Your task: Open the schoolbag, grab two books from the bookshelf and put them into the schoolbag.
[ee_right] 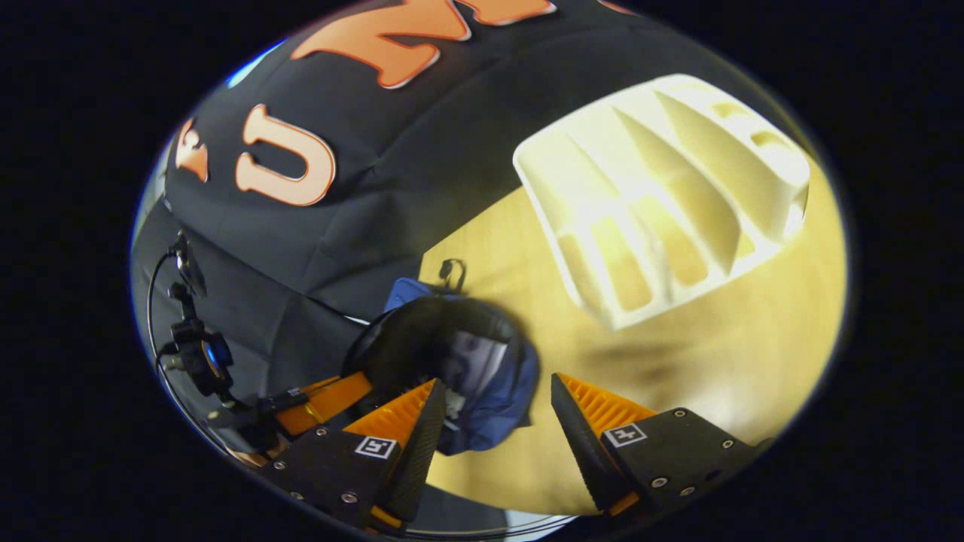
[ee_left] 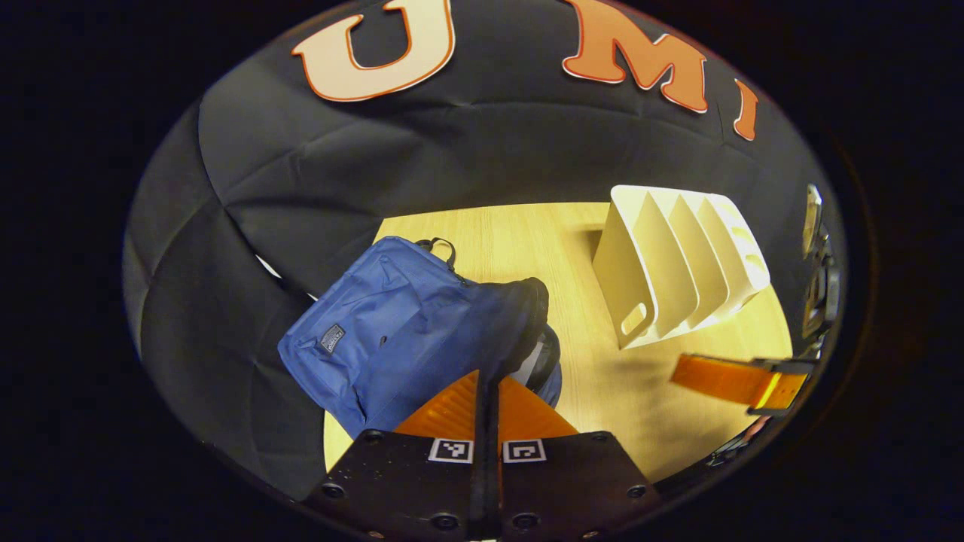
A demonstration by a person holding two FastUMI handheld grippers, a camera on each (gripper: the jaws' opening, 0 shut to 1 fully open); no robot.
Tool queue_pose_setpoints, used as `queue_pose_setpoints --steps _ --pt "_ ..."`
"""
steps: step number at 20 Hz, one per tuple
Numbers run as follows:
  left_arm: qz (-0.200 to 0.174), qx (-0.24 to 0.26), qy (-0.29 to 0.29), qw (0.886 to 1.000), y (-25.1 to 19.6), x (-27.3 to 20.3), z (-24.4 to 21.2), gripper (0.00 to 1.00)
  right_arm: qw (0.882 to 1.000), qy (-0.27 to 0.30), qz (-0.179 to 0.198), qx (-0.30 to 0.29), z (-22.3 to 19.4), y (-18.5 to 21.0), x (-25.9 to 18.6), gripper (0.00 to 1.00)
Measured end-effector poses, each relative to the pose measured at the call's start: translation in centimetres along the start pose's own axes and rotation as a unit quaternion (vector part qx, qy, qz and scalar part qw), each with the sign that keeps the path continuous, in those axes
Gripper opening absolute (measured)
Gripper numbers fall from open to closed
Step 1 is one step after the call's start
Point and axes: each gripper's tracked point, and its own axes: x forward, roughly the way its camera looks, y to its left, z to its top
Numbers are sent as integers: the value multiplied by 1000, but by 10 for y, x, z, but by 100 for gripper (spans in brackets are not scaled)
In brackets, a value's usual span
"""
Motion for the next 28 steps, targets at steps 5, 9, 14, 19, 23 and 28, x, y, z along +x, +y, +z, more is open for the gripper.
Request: queue_pose_setpoints --steps 5,9,14,19,23,28 --pt "64 34 -23 997 -6 -2 -3 2 994 -78 -47 -67 59 -45 -53 85" --pt "73 23 -42 996 -24 -6 -5 14 975 -140 -98 -140 108 -86 -103 85" --pt "77 -3 -122 990 -48 -23 21 37 964 -170 -122 -162 136 -109 -136 87" --pt "52 0 -233 971 -104 -59 67 66 965 -174 -109 -166 137 -109 -151 88" --pt "14 -12 -291 957 -153 -87 94 90 948 -214 -113 -208 155 -98 -177 88" --pt "-31 -39 -400 915 -202 -138 144 91 925 -276 -108 -237 181 -86 -203 88"
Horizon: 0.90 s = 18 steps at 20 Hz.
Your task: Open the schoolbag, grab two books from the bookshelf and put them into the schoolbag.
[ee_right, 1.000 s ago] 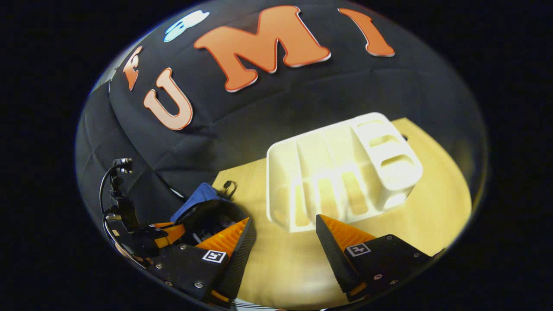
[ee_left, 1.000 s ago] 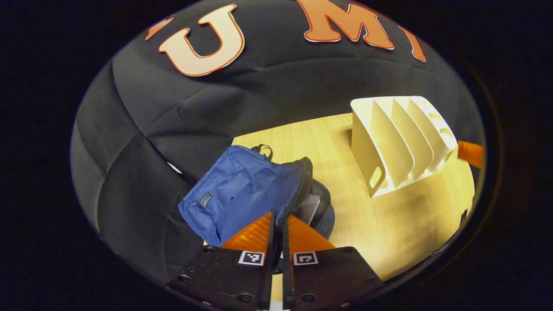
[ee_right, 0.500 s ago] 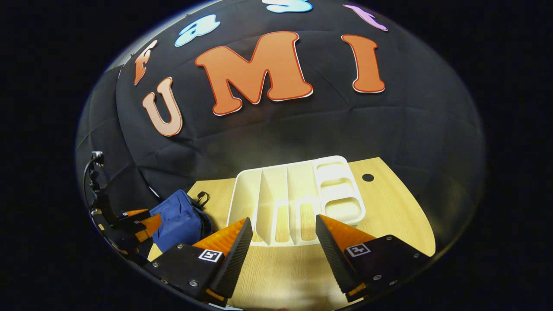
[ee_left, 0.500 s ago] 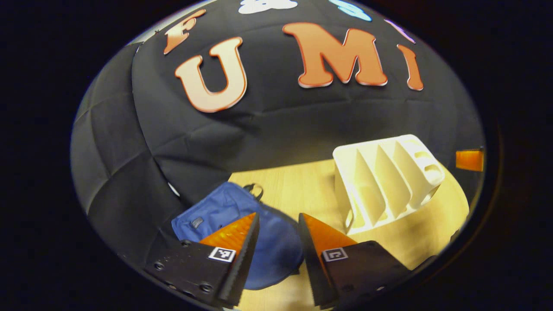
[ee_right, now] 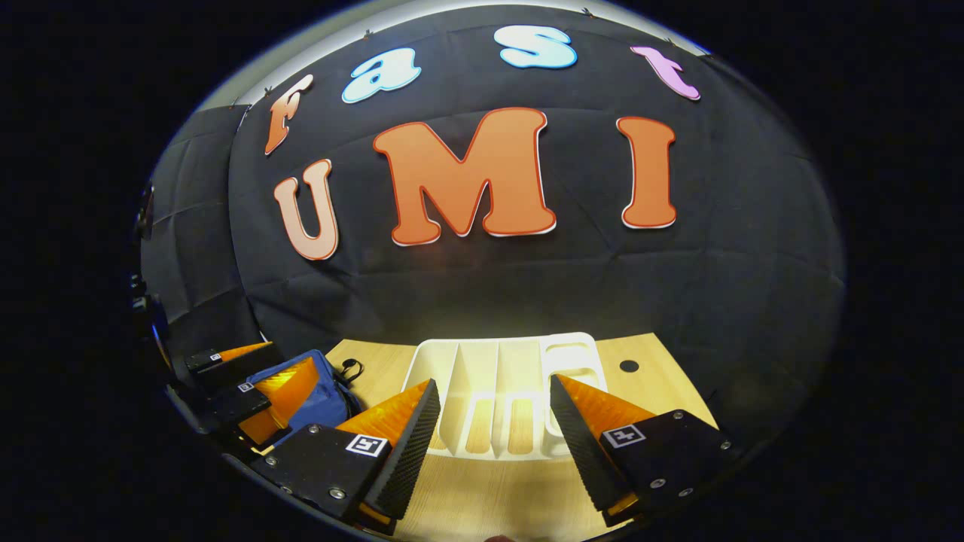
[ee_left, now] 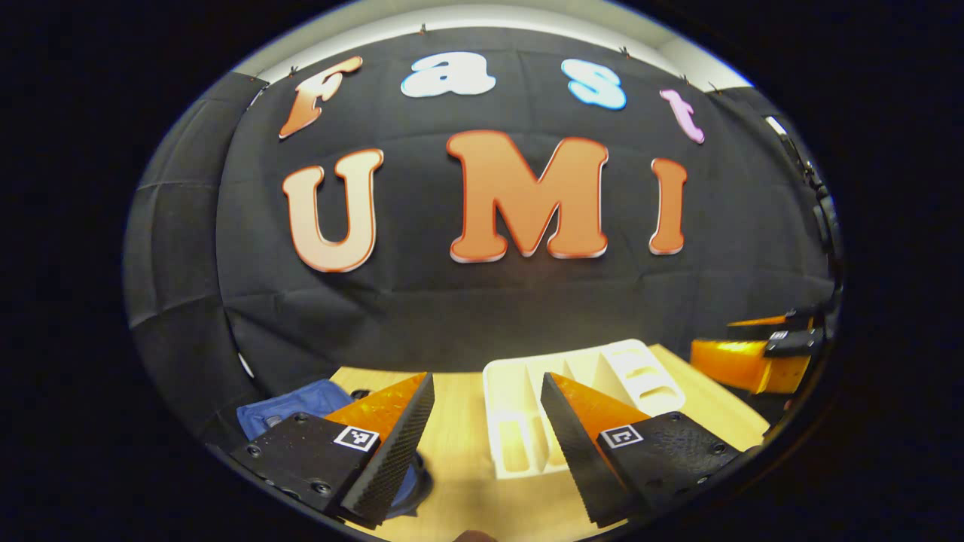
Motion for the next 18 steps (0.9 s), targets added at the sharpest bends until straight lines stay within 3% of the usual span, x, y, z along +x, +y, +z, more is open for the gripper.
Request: queue_pose_setpoints --steps 1,2,5,13,18 --pt "4 -3 -31 1000 -5 -3 18 96 1000 -18 9 4 9 4 -2 88" --pt "5 -4 -54 999 -10 -8 30 92 999 -38 8 5 20 5 -4 88" --pt "4 -8 -99 995 -22 -18 48 94 996 -84 -24 -1 48 -9 -13 89" --pt "-6 -58 -117 991 -29 -20 50 94 980 -181 -70 -43 67 -16 -27 89" --pt "0 -43 -126 991 -28 -23 52 94 980 -184 -54 -49 53 -3 -23 90"
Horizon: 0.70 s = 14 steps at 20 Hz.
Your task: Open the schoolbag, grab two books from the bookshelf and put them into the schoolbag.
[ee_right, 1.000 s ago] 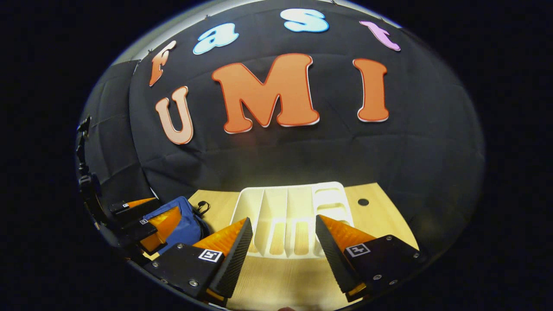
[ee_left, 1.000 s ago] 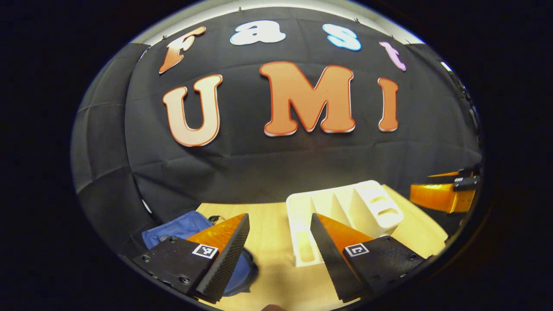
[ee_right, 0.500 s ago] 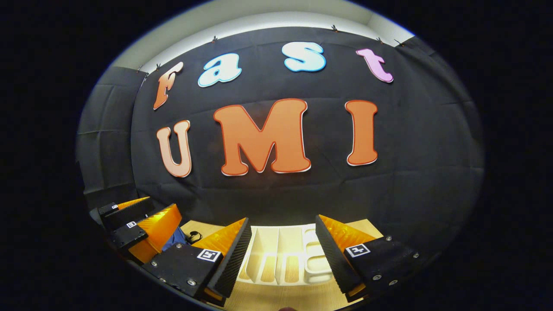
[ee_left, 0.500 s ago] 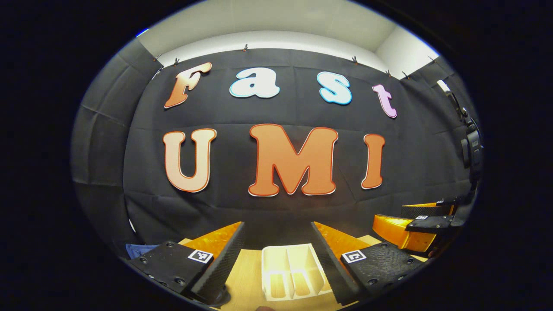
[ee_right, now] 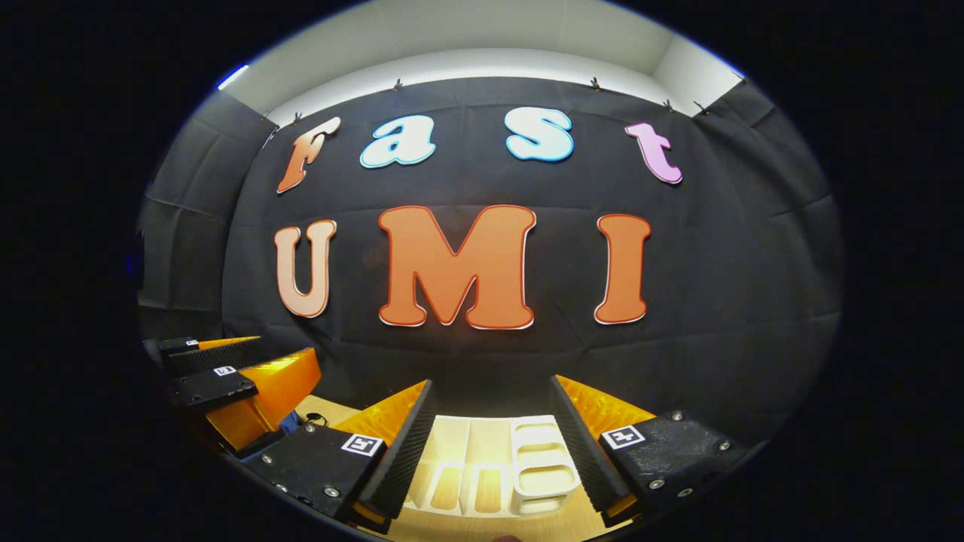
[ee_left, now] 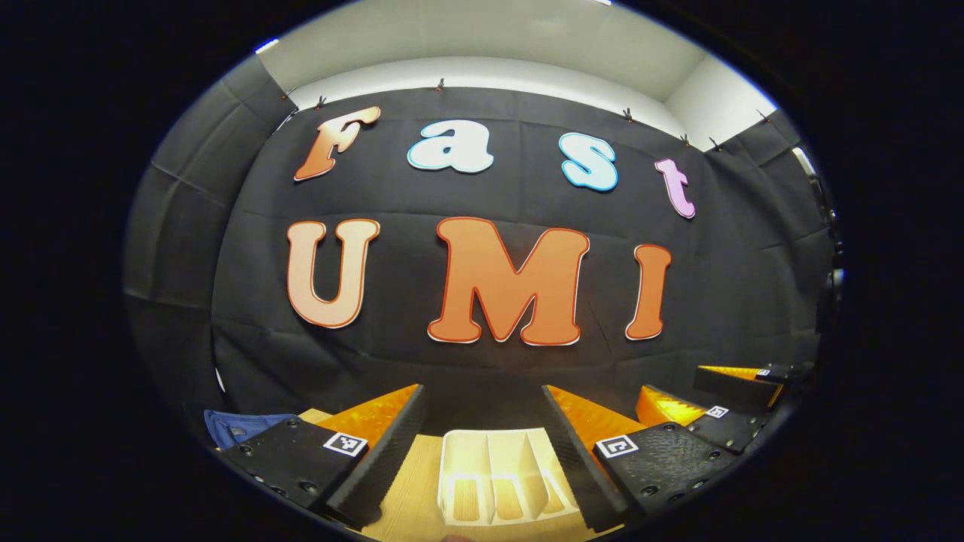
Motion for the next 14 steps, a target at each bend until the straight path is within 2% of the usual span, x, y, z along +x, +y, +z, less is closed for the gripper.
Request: queue_pose_setpoints --steps 4,14 --pt "5 2 -9 1000 0 0 1 94 999 -32 -3 -13 12 0 -2 90" --pt "-10 6 13 1000 -3 0 -4 94 1000 -14 -1 -12 1 1 -4 90"
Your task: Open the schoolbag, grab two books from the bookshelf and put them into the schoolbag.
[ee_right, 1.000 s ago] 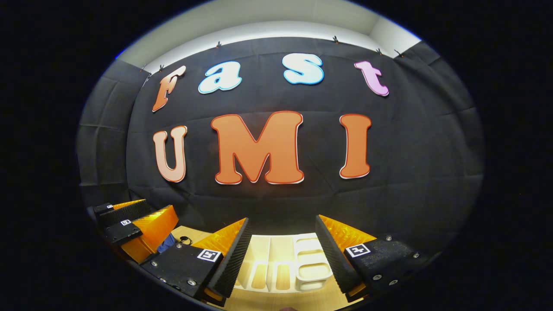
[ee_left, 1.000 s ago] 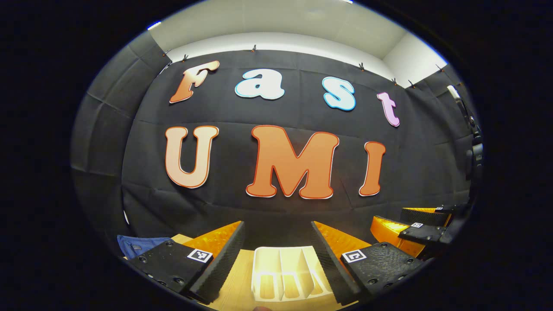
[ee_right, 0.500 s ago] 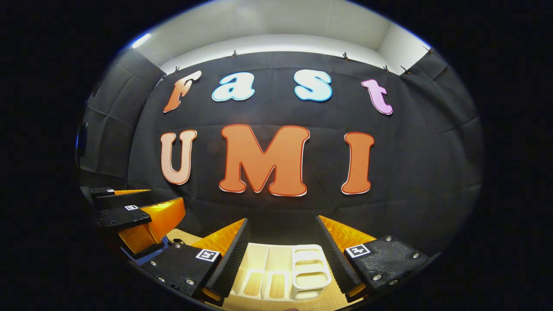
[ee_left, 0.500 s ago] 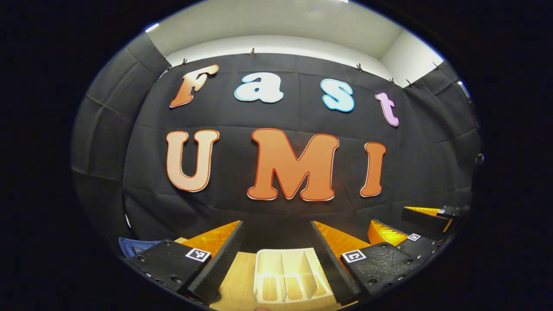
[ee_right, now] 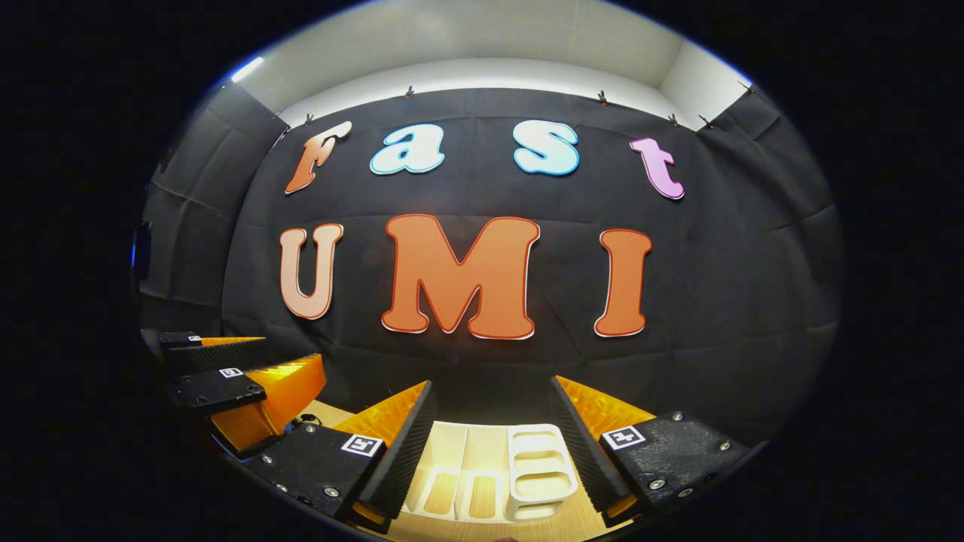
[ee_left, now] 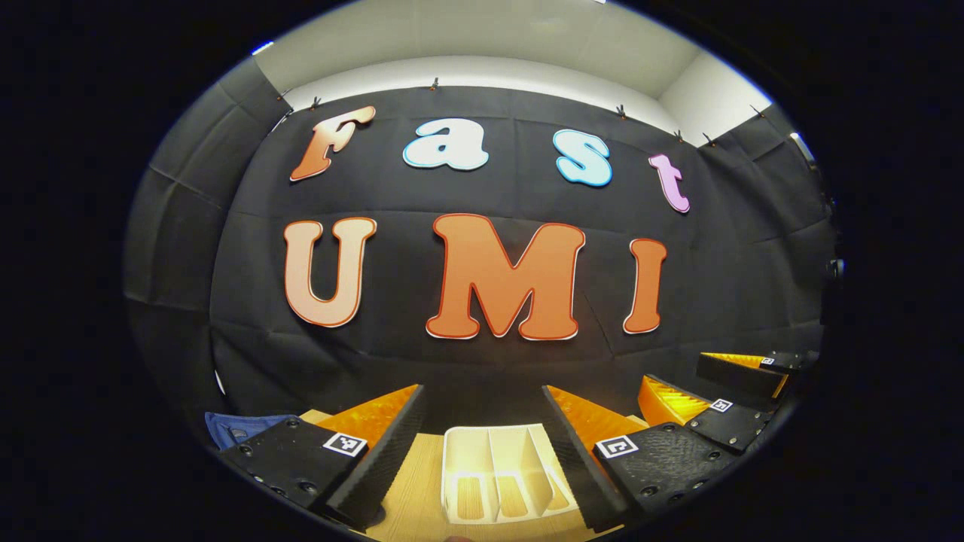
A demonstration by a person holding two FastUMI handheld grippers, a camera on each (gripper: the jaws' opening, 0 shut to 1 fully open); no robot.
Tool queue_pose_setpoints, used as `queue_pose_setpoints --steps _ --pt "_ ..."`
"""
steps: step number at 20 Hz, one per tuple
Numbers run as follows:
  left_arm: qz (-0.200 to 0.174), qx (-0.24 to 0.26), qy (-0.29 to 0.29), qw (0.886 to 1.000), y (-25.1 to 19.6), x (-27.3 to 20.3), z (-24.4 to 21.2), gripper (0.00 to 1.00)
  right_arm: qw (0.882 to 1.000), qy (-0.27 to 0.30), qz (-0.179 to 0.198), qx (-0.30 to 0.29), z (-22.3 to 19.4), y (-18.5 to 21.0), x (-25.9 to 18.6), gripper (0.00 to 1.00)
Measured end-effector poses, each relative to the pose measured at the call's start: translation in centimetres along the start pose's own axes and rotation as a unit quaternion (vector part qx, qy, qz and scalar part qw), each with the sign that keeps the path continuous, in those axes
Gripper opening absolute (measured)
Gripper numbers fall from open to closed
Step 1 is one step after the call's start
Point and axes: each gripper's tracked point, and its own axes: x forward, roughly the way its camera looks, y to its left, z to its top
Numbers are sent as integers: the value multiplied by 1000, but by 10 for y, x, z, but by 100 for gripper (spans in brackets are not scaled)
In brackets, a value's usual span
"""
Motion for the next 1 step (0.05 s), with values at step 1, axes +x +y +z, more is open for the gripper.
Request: queue_pose_setpoints --steps 1 --pt "-3 -1 3 1000 -1 1 0 94 1000 4 1 0 -2 1 0 90"
